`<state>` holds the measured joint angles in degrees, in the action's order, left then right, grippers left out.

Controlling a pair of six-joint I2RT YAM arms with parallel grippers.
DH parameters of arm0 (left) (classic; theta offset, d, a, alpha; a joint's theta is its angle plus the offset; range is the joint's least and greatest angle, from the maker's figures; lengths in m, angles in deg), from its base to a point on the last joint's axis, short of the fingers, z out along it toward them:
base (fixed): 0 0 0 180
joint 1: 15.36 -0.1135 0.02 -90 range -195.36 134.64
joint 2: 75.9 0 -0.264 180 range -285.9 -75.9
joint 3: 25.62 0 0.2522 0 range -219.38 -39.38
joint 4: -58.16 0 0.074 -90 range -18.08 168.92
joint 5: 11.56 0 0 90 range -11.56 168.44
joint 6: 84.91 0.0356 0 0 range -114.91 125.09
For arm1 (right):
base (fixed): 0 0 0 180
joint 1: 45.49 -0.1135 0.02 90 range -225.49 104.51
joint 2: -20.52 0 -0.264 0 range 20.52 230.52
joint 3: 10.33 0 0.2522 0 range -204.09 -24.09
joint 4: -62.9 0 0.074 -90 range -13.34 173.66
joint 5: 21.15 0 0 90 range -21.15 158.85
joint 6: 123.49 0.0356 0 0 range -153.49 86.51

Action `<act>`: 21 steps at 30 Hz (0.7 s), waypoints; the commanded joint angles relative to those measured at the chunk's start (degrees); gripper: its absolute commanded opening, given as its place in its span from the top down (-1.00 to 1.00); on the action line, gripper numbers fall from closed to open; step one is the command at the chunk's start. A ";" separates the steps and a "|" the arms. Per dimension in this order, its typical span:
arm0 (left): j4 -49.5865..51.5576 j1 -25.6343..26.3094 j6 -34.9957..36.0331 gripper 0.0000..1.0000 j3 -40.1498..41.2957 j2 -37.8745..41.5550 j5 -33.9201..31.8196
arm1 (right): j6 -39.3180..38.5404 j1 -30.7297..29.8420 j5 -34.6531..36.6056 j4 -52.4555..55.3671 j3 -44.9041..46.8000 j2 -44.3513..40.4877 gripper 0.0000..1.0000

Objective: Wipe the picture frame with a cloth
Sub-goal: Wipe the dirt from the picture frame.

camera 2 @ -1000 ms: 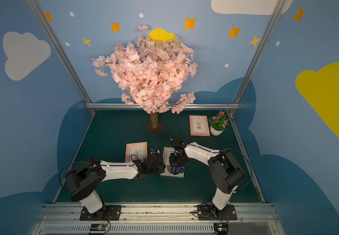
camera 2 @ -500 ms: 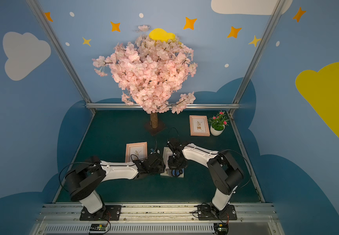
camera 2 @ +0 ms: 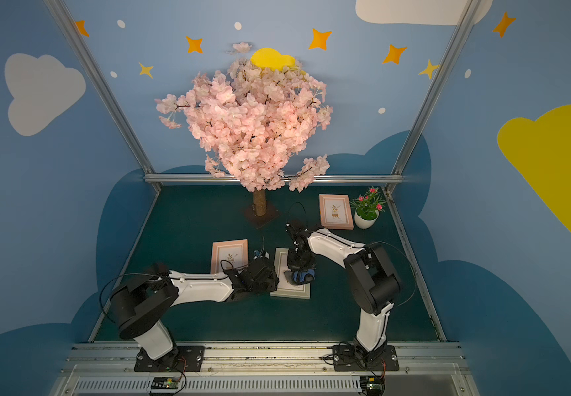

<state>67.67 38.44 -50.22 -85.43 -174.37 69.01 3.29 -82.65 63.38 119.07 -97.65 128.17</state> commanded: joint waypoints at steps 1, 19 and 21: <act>9.06 0.28 0.11 0.48 1.22 -3.13 1.62 | -1.65 -2.63 -0.08 1.62 -6.96 4.19 1.00; 8.95 0.43 -0.24 0.48 1.50 -2.62 1.43 | -3.21 0.71 1.56 3.20 -12.80 9.26 1.00; 9.17 0.40 -0.24 0.48 1.53 -2.53 1.35 | -3.01 -0.44 0.36 3.28 -14.97 11.13 1.00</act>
<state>68.18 38.44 -50.65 -85.73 -174.46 68.96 -0.25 -81.19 65.36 121.94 -109.67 136.52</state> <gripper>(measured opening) 0.265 0.119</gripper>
